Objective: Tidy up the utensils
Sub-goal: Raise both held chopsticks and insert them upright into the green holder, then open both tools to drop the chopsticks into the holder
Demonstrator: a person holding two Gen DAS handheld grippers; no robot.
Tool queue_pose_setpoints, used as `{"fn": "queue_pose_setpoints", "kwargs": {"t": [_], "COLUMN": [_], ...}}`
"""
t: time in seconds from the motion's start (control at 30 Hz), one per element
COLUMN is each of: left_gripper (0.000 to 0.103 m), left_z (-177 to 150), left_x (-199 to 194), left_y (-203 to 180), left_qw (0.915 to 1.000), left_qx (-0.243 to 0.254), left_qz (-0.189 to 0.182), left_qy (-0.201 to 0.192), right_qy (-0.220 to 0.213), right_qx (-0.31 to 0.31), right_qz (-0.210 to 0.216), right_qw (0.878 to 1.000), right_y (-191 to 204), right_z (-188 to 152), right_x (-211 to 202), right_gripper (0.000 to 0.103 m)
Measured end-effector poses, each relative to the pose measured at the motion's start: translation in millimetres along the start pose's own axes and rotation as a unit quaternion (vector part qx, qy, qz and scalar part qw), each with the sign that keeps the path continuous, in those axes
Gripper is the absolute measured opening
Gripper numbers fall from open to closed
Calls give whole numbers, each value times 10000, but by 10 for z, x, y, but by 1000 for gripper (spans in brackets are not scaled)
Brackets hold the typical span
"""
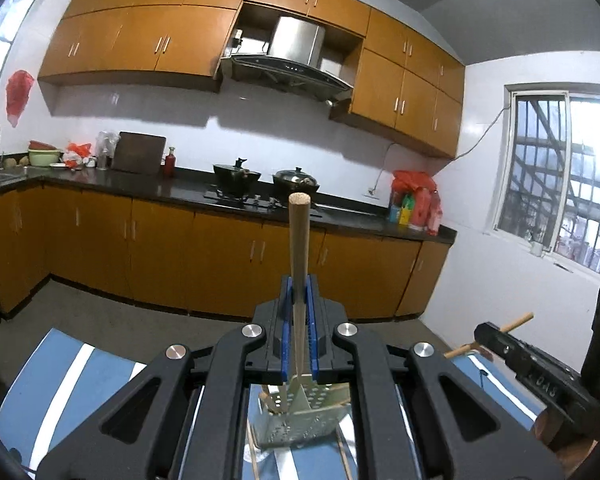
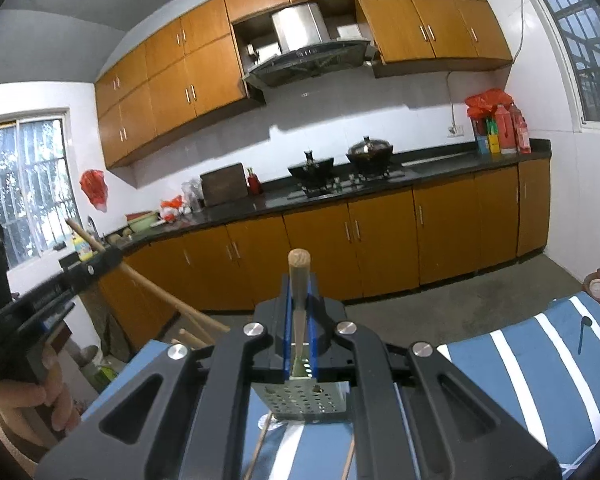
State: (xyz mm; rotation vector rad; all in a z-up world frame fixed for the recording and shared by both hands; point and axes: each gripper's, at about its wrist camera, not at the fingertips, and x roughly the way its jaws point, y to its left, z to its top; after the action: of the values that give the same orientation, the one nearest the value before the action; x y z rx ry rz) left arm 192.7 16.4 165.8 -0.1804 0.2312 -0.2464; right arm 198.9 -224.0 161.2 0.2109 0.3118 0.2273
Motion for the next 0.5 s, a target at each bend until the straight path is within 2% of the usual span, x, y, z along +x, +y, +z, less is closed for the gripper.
{"fn": "queue_pose_setpoints", "kwargs": {"t": [0.37, 0.5], "left_gripper": [7, 9], "left_z": [-437, -458], "left_x": [532, 564], "left_y": [-36, -16], "left_qw": [9953, 9938], "left_qx": [171, 172], "left_qz": [79, 128], "left_qy": [950, 1094], "right_qy": [502, 528], "right_qx": [-143, -219], "right_qz": [-152, -220], "right_qw": [9985, 9981], "right_y": [17, 87], "right_z": [-143, -185], "right_x": [544, 591], "right_gripper": [8, 12]}}
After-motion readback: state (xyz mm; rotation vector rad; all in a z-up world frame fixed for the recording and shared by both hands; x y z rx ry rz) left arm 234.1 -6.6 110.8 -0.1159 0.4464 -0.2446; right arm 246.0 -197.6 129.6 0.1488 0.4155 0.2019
